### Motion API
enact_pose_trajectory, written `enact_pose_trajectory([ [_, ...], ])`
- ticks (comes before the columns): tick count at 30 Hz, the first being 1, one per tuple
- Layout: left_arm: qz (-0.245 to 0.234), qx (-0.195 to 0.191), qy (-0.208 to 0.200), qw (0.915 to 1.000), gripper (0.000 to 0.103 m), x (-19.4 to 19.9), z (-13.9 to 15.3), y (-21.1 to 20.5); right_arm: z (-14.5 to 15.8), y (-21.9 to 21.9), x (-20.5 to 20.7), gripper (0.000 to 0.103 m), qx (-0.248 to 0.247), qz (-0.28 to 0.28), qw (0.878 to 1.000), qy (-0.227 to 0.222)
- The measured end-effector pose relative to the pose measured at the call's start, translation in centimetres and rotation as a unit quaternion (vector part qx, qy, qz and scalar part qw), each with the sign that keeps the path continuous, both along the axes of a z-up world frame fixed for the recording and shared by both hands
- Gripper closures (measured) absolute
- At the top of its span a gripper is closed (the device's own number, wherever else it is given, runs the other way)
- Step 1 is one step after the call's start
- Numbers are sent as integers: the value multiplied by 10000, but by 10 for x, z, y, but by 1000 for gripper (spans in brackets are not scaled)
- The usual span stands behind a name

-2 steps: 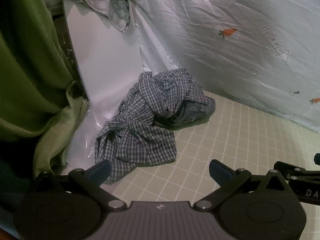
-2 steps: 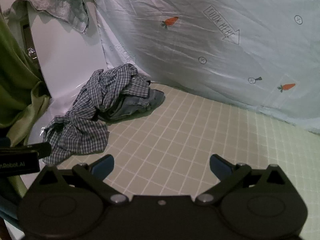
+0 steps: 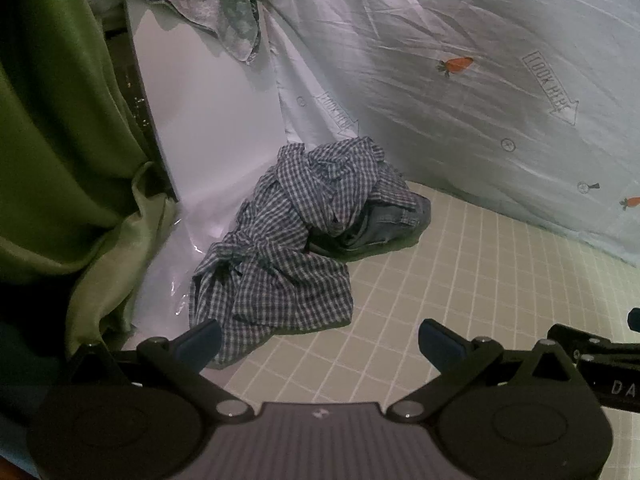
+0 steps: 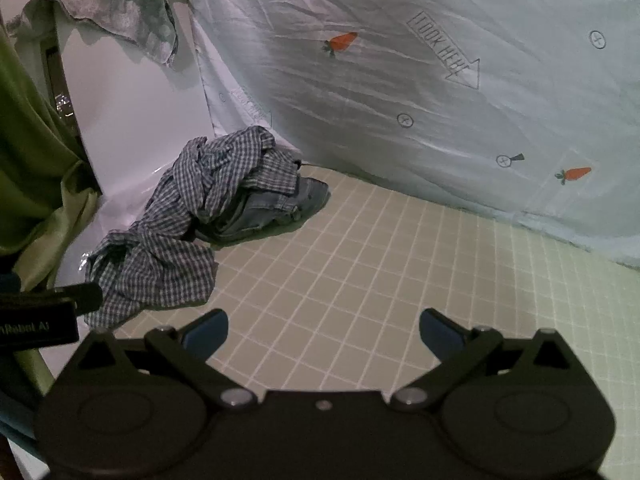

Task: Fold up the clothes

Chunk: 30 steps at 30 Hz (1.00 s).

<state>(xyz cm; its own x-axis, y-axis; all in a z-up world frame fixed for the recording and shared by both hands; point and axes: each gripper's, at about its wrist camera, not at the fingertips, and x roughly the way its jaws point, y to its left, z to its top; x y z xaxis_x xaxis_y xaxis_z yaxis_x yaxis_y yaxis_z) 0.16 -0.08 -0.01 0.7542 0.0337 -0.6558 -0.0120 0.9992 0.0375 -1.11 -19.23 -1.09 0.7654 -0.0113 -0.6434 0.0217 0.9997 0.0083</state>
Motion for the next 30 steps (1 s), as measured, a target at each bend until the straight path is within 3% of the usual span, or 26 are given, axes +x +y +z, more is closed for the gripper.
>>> enact_pose_trajectory([
  [30,60,35,39,10000,0,10,-1,-3,-2,-8,9,0,63,-52,9999,82],
])
